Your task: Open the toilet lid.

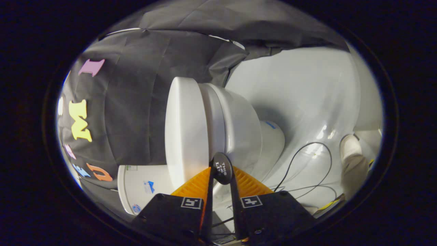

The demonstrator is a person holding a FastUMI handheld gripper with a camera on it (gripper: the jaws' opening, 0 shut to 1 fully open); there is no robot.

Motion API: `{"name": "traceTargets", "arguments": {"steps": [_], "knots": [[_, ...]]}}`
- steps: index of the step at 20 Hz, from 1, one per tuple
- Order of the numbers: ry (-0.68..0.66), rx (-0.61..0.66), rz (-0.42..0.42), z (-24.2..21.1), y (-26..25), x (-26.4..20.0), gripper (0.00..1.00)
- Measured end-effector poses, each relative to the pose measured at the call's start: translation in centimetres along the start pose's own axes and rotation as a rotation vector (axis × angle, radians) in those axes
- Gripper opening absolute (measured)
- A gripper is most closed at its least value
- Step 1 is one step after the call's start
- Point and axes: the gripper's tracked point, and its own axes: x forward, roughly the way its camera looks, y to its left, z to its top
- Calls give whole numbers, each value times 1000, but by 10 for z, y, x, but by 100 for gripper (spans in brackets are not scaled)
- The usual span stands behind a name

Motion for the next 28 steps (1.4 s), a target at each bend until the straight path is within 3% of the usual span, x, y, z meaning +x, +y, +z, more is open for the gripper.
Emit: {"name": "traceTargets", "arguments": {"steps": [1, 6, 8, 15, 28], "knots": [[-32, -14, -8, 8, 0, -3, 34], [18, 27, 21, 1, 5, -3, 35], [14, 7, 6, 2, 3, -2, 32], [-2, -22, -7, 2, 15, -12, 10], [-63, -248, -24, 7, 69, -46, 5]]}}
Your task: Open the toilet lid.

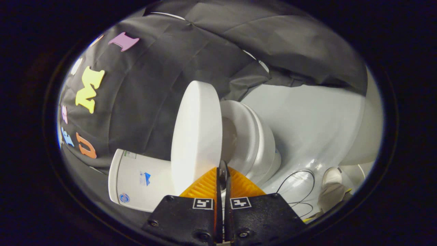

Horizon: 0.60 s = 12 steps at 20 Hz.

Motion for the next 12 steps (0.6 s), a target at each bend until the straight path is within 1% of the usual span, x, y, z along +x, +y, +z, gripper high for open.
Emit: {"name": "traceTargets", "arguments": {"steps": [2, 6, 12], "knots": [[7, -5, 0, 0, 4, -2, 5], [7, -62, -17, 0, 18, -5, 5], [-4, -148, 16, 3, 59, -25, 5]]}}
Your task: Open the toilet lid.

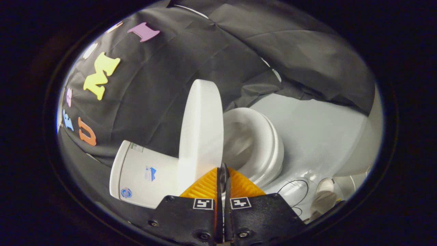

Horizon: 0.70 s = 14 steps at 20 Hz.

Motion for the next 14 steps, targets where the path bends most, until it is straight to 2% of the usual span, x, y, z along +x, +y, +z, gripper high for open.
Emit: {"name": "traceTargets", "arguments": {"steps": [14], "knots": [[-51, -226, -55, -5, 74, -23, 5]]}}
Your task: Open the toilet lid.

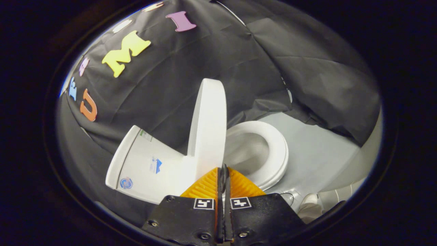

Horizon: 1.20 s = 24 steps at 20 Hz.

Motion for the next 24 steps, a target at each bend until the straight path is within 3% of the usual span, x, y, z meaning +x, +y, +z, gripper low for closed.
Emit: {"name": "traceTargets", "arguments": {"steps": [18, 24], "knots": [[-61, -227, 5, -7, 87, -25, 5], [-100, -368, 3, -18, 124, -31, 6]]}}
